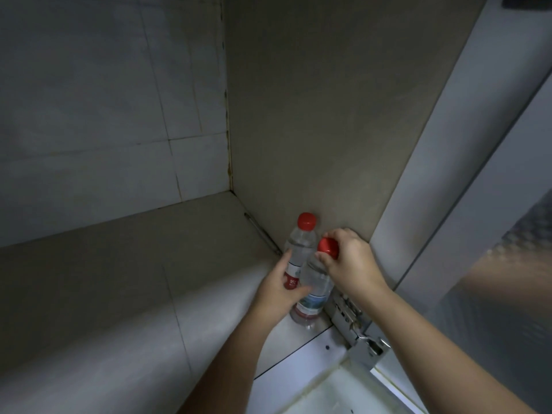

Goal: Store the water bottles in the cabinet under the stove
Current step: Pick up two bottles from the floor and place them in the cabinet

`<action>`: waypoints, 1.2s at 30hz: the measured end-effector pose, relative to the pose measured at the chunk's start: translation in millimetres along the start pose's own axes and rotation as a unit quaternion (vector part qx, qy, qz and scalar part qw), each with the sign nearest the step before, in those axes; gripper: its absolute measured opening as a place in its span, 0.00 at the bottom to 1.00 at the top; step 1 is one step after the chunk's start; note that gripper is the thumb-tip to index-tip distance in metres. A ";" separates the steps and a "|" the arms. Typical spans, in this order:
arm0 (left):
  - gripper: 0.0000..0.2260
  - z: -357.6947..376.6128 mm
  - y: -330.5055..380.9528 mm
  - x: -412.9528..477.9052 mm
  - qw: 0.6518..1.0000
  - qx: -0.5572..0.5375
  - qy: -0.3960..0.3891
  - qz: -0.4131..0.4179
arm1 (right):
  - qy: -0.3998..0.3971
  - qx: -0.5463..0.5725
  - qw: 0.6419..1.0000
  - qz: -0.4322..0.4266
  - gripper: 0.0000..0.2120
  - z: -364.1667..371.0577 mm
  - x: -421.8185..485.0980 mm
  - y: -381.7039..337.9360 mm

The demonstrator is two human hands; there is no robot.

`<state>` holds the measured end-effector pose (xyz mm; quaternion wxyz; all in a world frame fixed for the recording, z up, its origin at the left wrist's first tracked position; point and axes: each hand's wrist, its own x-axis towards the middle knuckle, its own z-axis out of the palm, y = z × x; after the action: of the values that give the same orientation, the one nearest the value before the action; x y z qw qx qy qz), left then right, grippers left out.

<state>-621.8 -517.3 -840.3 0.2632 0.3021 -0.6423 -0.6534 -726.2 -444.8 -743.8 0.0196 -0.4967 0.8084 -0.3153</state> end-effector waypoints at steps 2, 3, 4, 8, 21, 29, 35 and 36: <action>0.39 8.4 -0.9 1.0 1.000 -0.025 0.015 -0.011 | -0.005 0.004 1.000 -0.002 0.14 0.0 1.8 -0.7; 0.41 12.8 -0.4 1.2 0.999 -0.030 0.022 -0.013 | -0.008 0.007 1.000 0.000 0.14 -0.2 2.9 -1.2; 0.44 16.9 -0.7 2.4 0.999 -0.030 0.028 -0.015 | -0.011 0.010 1.000 0.002 0.14 -0.4 4.2 -1.7; 0.43 22.4 -0.9 6.9 0.999 -0.033 0.039 -0.010 | -0.020 0.017 1.000 0.001 0.14 1.3 9.0 -3.4; 0.44 24.2 -10.1 13.7 0.986 0.134 0.081 0.058 | -0.033 0.033 0.999 -0.025 0.14 0.8 16.5 -2.6; 0.41 15.6 -12.5 25.7 0.985 0.141 0.089 0.053 | -0.036 0.028 0.998 -0.035 0.14 4.1 26.5 -4.4; 0.41 9.1 -10.7 21.2 0.976 0.193 0.086 0.056 | -0.051 -0.061 0.996 -0.037 0.13 -0.1 31.2 -2.4; 0.41 8.5 -10.0 20.4 0.977 0.188 0.085 0.056 | -0.057 -0.079 0.995 -0.038 0.14 -1.9 31.8 -2.2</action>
<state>-641.4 -526.1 -851.4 0.2914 0.3645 -0.7446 -0.4772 -741.2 -470.4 -732.1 0.0146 -0.5440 0.8089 -0.2224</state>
